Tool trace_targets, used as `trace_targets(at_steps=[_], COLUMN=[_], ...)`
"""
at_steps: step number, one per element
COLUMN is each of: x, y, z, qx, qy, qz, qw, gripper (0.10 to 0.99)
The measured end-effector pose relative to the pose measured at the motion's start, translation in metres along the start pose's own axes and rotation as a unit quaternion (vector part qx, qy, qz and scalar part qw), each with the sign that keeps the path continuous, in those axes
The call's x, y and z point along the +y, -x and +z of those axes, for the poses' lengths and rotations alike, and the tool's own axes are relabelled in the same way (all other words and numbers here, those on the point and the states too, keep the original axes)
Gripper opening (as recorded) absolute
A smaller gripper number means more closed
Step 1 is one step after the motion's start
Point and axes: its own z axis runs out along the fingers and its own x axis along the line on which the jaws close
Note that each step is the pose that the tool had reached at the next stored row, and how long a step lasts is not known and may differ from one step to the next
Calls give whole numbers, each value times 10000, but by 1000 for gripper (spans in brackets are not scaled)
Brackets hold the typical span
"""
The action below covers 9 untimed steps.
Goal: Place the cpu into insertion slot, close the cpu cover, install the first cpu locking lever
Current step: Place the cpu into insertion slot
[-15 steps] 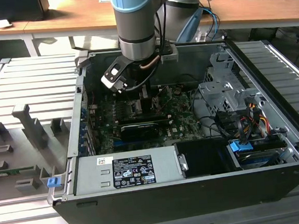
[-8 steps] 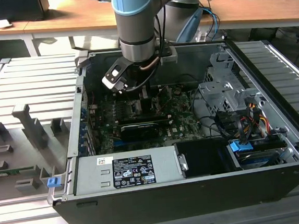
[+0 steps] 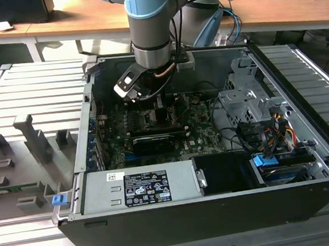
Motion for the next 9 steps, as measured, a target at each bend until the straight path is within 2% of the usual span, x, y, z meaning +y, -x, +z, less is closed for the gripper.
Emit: trace_targets(at_steps=[9], x=[-2], y=[1], z=[35], qx=[-13], qy=[-2], qz=[-59], qw=[10000], gripper=[537])
